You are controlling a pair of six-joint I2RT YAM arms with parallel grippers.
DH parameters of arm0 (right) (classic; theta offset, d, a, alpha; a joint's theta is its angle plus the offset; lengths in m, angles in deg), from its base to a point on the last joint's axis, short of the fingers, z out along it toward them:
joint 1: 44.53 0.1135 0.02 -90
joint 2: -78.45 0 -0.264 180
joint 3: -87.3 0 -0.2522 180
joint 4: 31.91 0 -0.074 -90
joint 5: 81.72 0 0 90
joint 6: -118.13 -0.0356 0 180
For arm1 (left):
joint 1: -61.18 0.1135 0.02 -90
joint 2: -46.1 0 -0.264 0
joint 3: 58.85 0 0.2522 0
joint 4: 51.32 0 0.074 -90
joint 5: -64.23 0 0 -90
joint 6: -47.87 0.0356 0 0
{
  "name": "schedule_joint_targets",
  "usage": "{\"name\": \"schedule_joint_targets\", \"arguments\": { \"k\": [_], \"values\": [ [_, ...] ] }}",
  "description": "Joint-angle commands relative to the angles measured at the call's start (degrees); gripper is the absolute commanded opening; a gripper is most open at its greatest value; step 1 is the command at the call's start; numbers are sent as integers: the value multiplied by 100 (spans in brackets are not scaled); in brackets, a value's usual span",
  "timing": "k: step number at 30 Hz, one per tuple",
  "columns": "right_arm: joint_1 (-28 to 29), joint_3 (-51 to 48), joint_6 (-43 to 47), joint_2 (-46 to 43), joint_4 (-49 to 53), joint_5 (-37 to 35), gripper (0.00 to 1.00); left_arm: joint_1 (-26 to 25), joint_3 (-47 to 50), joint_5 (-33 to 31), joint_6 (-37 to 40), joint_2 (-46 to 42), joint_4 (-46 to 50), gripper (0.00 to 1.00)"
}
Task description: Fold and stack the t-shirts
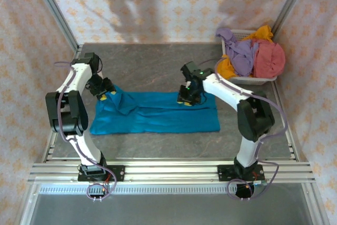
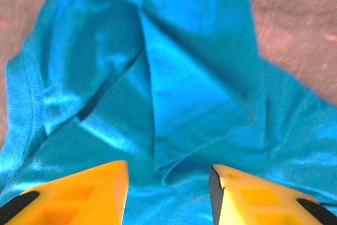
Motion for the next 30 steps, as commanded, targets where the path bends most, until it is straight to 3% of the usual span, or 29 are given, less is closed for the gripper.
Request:
{"name": "schedule_joint_targets", "arguments": {
  "k": [1,17,26,30],
  "values": [
    [354,438,-733,344,-699,229,32,-18,-361,228,150,392,-116,46],
    [1131,1323,-1336,1395,-1160,849,32,-683,-762,-244,143,1139,-179,44],
    [1593,1995,-1772,1961,-1477,937,32,-666,-688,-525,261,1015,-79,4],
    [1762,2307,-1981,2253,-1677,1061,32,-630,-563,-478,261,903,-119,0]
  ]
}}
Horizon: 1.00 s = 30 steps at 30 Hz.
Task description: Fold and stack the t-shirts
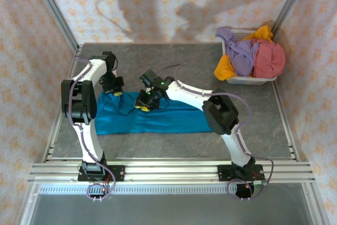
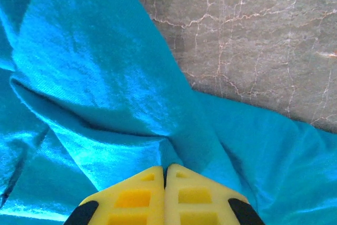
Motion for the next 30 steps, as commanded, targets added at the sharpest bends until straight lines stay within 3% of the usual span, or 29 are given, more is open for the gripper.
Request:
{"name": "schedule_joint_targets", "arguments": {
  "k": [1,15,30],
  "values": [
    [131,324,-302,276,-261,137,32,75,101,-136,73,-200,89,0],
    [290,1161,-582,1162,-447,608,31,277,595,231,91,-597,-89,0],
    [285,1252,-603,1401,-569,635,29,304,827,253,125,-863,-99,0]
  ]
}}
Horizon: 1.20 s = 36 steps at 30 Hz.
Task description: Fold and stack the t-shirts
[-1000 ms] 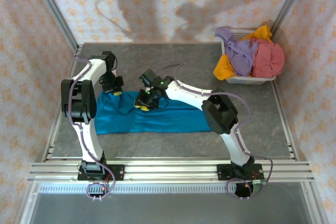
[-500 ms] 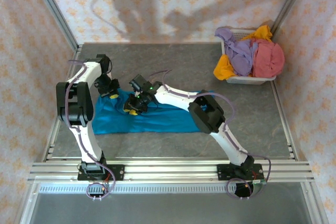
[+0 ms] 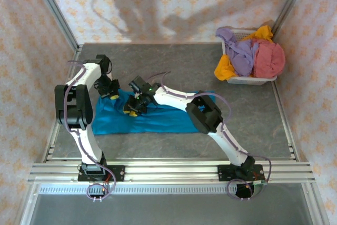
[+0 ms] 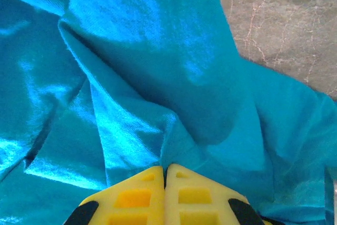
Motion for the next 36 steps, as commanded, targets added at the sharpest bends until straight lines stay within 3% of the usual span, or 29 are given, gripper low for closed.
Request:
{"name": "schedule_joint_targets", "arguments": {
  "k": [1,10,15,28,36],
  "values": [
    [5,195,-56,52,-108,63,28,39,109,48,123,-227,32,0],
    [1,141,-104,48,-238,-7,19,87,188,-30,216,-317,116,0],
    [-1,77,-76,-67,-236,-38,0,178,225,-36,254,-428,193,0],
    [14,-1963,-275,-1285,-848,12,0,616,552,-172,356,-757,631,0],
    [12,-1962,-246,-1319,-838,64,0,749,1017,-196,295,-1008,721,0]
  ]
}}
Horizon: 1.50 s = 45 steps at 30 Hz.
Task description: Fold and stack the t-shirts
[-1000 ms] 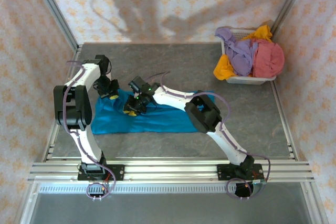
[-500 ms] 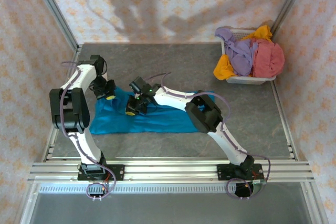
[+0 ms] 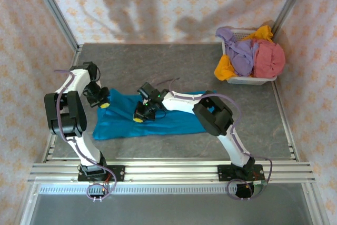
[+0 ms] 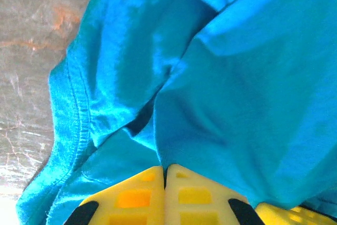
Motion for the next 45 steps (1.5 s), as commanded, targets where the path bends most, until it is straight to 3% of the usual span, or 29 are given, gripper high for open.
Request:
{"name": "schedule_joint_targets", "arguments": {
  "k": [1,13,22,32,37,40,41,43,45],
  "values": [
    [13,62,25,-239,67,-5,0,46,277,-134,46,-402,284,0],
    [13,97,99,-234,85,12,0,39,743,108,-102,-1639,576,0],
    [13,104,272,-440,305,29,0,43,1297,-295,-79,-1905,917,0],
    [2,91,358,-396,411,53,0,-61,1973,-205,-356,-2521,894,0],
    [4,140,473,-406,618,3,0,-63,2321,-26,-357,-2432,731,0],
    [-9,223,577,-367,840,138,0,-78,2373,-61,-349,-2297,725,9],
    [-9,274,635,-345,942,231,4,-73,2357,-76,-347,-2262,740,16],
    [-5,335,802,-394,1133,347,29,-72,2292,-160,-339,-2233,800,26],
    [-19,256,953,-639,1245,214,38,-67,2215,-208,-313,-2232,906,31]
  ]
}}
